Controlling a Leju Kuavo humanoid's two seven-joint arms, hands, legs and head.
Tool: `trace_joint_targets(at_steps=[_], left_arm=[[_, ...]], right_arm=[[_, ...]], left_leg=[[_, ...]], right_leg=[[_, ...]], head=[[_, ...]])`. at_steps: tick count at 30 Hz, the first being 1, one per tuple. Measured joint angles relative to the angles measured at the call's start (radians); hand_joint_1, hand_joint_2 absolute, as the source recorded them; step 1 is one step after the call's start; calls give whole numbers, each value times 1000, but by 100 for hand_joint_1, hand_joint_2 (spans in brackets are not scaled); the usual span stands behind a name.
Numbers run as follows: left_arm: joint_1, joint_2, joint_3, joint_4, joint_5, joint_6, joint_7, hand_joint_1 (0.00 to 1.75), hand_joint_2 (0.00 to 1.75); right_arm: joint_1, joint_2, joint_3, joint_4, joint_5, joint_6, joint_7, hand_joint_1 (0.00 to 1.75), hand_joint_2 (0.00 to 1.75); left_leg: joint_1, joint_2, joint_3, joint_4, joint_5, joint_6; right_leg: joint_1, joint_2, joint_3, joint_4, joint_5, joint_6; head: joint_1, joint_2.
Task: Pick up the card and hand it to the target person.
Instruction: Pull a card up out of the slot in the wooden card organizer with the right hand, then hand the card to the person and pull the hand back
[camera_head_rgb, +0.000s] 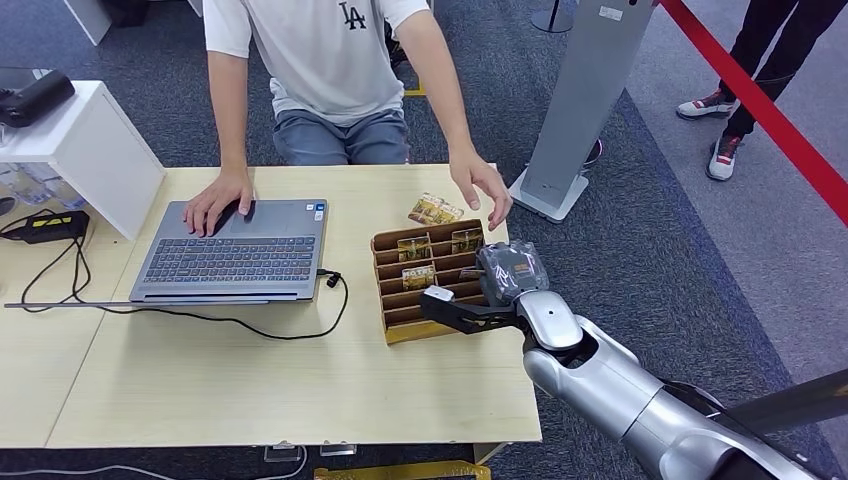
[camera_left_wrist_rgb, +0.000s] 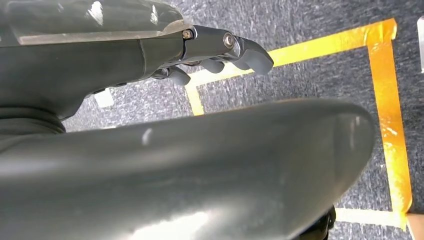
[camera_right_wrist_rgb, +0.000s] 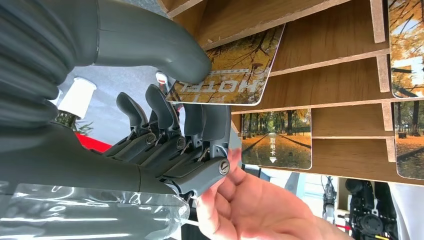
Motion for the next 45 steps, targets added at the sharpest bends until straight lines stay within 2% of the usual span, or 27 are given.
trace_joint_targets(at_steps=[8,14,22,34,37,38,39,43,45], left_arm=[[0,-1,4,1,11,5,13,0,0],[0,-6,1,1,11,2,6,0,0],[1,-9,-3,4,10,-5,5,0,0],[1,-11,-5,4,9,-6,7,0,0],[0,-8,-17,3,-2,-12,10,0,131],[0,-7,-16,3,-1,-11,4,0,175],[1,-7,-8,3,7,-9,-7,0,175],[2,-7,1,6,19,-8,-15,0,0],[2,-8,3,6,22,1,-14,0,0]], right_arm=[[0,-60,-91,-322,74,-72,41,145,175],[34,-59,-136,-429,156,-156,23,145,175],[107,-15,-168,-365,228,-275,-33,145,175],[138,6,-187,-261,220,-304,-63,145,175],[150,11,-201,-252,197,-332,-83,36,175],[159,14,-212,-253,152,-360,-107,0,175],[168,17,-223,-255,90,-392,-139,0,175],[204,39,-269,-264,-264,-534,-339,0,175],[231,53,-304,-274,-489,-574,-470,0,175]], left_leg=[[-1,0,-3,3,-1,0],[0,-2,-2,2,0,0],[0,-2,1,-1,0,0],[0,-1,1,-1,0,0],[0,-1,1,-1,0,0],[0,0,1,-2,0,0],[0,-1,1,-2,0,0],[1,-1,0,-1,0,0],[1,-1,0,-1,0,0]], right_leg=[[-1,0,-3,3,-1,0],[0,-2,-2,1,-1,0],[0,-2,1,-1,0,0],[0,-1,2,-1,0,0],[0,-1,2,-2,0,0],[0,0,2,-2,0,0],[0,-1,2,-2,0,0],[1,-1,0,-1,0,0],[1,-1,0,-1,0,0]], head=[[0,0],[0,0],[0,0],[0,0],[0,0],[0,0],[0,0],[0,0],[0,0]])
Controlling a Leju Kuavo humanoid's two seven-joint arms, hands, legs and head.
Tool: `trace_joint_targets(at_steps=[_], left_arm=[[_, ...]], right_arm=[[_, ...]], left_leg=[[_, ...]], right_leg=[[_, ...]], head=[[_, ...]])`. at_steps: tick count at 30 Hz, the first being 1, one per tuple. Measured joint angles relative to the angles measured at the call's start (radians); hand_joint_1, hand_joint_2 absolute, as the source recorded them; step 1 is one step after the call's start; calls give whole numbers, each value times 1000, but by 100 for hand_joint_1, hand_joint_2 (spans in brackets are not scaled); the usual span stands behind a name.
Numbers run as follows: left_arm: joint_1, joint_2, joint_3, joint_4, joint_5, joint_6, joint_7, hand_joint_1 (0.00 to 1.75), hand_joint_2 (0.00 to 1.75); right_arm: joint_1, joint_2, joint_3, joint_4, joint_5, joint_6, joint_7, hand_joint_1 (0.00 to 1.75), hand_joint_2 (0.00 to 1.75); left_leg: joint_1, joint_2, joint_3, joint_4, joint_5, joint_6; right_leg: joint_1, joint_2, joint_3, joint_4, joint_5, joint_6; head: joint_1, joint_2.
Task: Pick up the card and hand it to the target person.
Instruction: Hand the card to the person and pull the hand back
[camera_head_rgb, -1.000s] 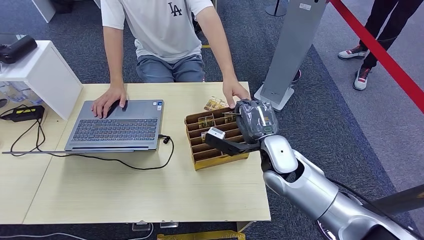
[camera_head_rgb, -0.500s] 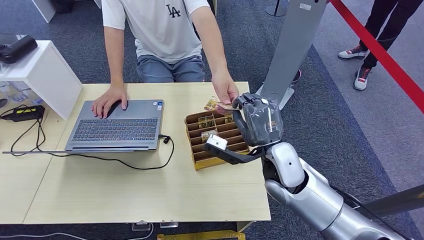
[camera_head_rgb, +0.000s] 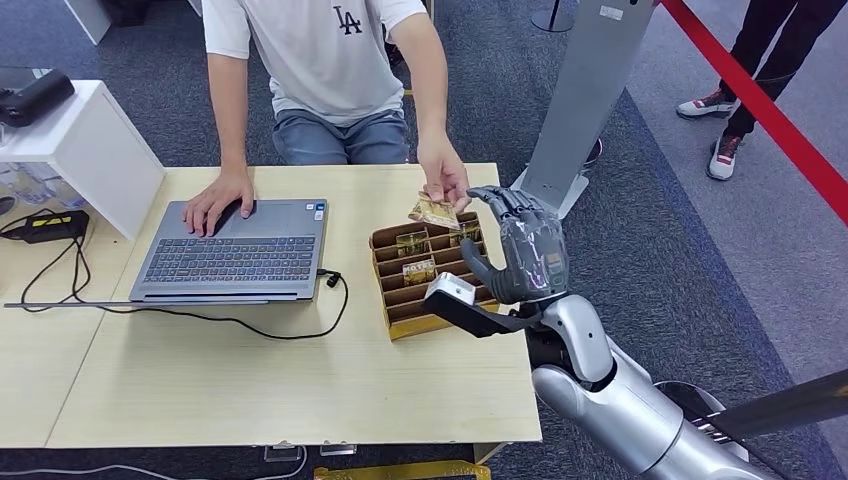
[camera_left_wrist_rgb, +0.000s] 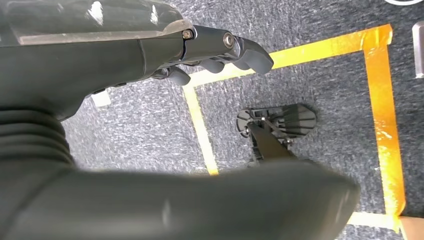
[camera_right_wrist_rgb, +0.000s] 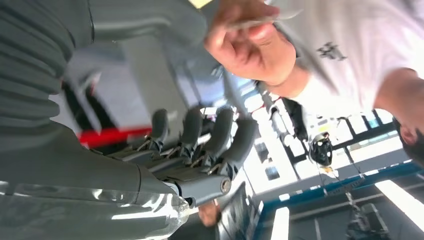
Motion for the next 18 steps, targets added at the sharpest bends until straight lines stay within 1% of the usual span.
trace_joint_targets(at_steps=[1,2,3,5,6,12,18], left_arm=[[0,0,1,0,2,4,2,0,0],[0,0,2,0,4,8,4,0,0],[0,1,3,-1,6,10,5,0,0],[0,4,5,-1,10,10,7,0,0],[0,6,6,-2,12,10,9,0,0],[0,10,9,-3,21,17,24,0,0],[0,9,14,-4,28,24,32,0,0]], right_arm=[[11,2,-10,-4,-94,0,-50,0,175],[25,5,-23,-12,-233,17,-108,0,175],[32,0,-23,-15,-361,51,-142,0,175],[41,-13,-17,-17,-543,131,-170,0,175],[43,-25,-6,-15,-606,168,-171,0,175],[77,-85,47,-28,-824,312,-117,0,175],[132,-102,42,-1,-878,323,-109,0,175]], left_leg=[[0,0,0,0,0,0],[0,0,0,0,0,0],[0,-1,0,0,0,0],[0,-1,0,0,0,0],[0,-1,0,0,0,0],[0,-1,1,0,0,0],[0,-2,1,0,0,0]], right_leg=[[0,0,0,0,0,0],[0,0,0,0,0,0],[0,-1,0,0,0,0],[0,-1,0,0,0,0],[0,-1,0,0,0,0],[0,-1,1,0,-1,0],[0,-2,2,-1,-1,0]], head=[[0,0],[0,0],[0,0],[0,0],[0,0],[0,0],[0,0]])
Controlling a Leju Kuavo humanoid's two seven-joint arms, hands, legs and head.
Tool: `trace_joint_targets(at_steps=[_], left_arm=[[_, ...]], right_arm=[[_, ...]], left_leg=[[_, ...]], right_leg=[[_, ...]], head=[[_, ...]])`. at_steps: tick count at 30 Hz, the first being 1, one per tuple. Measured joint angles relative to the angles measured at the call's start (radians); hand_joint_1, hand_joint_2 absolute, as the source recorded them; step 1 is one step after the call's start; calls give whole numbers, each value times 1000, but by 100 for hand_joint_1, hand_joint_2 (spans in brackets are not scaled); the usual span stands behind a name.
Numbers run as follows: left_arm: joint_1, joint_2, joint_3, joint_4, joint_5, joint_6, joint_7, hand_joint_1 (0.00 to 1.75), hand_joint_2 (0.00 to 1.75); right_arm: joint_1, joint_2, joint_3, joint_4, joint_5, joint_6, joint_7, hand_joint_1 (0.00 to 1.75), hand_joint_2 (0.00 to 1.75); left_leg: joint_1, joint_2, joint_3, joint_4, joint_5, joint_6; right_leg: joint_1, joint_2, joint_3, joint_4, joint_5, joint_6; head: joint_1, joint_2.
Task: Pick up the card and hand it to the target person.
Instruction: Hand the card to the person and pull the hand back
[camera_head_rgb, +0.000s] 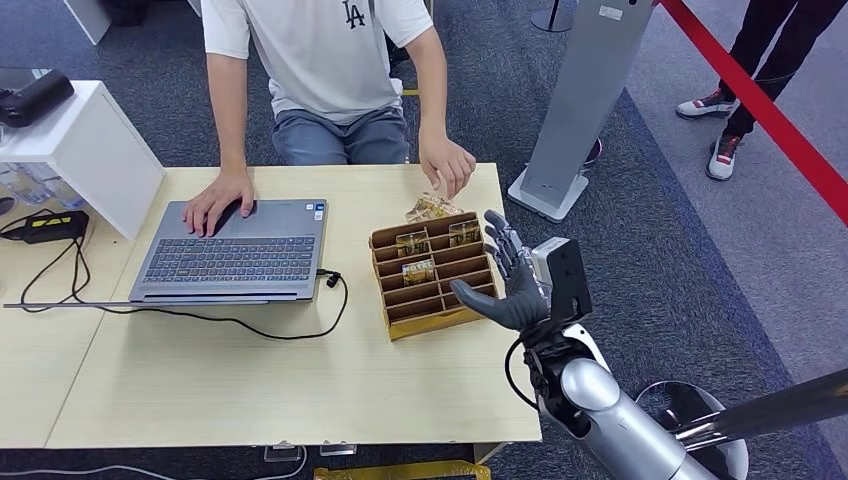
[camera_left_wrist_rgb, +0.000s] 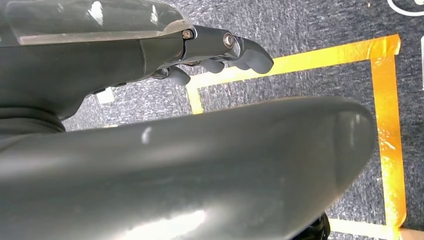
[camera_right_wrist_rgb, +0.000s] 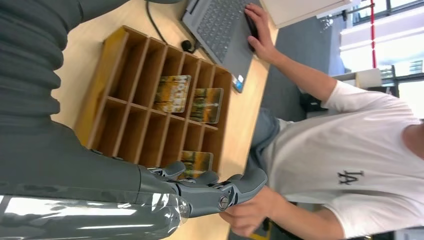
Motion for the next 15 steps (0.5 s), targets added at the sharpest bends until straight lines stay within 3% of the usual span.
trace_joint_targets(at_steps=[15], left_arm=[[0,-4,2,1,6,8,5,0,0]], right_arm=[[49,-20,-23,-27,48,-19,29,0,175]], left_leg=[[0,1,-1,1,0,0]], right_leg=[[0,2,-2,1,0,0]], head=[[0,0]])
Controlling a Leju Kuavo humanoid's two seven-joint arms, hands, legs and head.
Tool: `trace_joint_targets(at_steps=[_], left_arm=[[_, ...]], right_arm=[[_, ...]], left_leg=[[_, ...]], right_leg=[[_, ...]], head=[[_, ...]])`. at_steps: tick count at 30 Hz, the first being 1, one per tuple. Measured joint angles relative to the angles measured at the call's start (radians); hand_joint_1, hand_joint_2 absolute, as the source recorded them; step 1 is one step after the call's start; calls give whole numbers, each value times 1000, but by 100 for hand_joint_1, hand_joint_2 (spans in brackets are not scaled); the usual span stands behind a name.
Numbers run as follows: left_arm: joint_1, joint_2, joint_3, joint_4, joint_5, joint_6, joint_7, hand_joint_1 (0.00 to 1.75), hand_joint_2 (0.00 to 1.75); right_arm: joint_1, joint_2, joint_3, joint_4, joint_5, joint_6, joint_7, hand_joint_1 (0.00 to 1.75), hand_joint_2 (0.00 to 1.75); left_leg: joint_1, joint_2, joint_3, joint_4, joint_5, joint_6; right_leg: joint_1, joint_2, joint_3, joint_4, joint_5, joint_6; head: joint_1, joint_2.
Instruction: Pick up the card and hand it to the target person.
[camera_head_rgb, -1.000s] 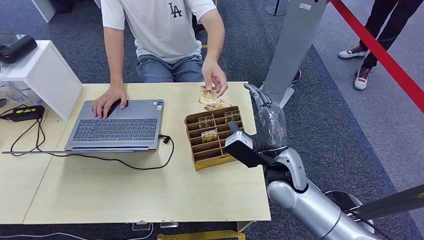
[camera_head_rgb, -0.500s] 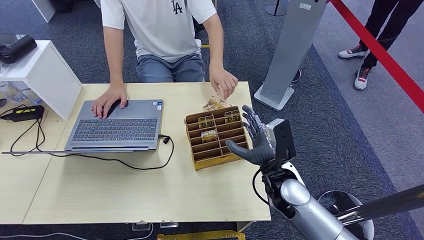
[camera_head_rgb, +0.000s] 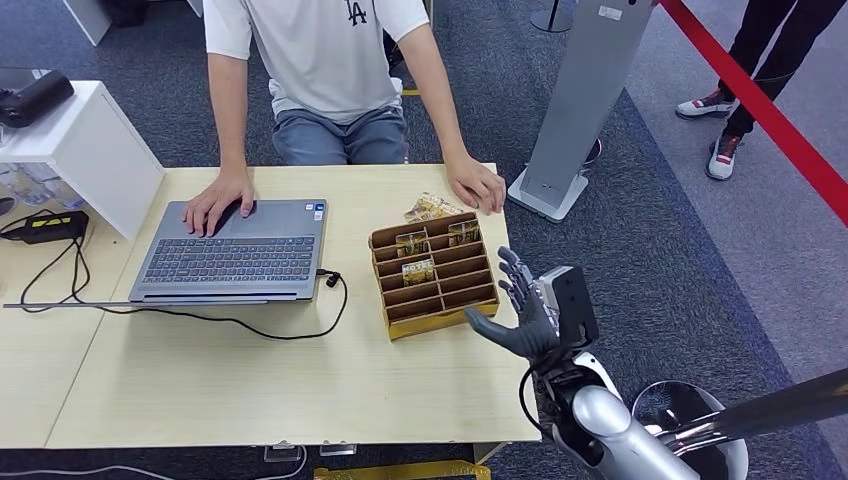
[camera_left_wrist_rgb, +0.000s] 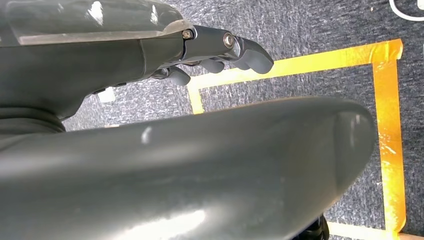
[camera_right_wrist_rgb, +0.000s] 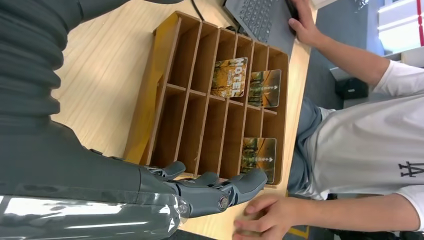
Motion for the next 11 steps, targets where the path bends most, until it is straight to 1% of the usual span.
trace_joint_targets(at_steps=[11], left_arm=[[0,-2,-3,2,0,0,3,0,0]], right_arm=[[18,6,-24,-2,25,18,8,0,175]], left_leg=[[0,0,0,0,0,0]], right_leg=[[0,0,0,0,0,0]], head=[[0,0]])
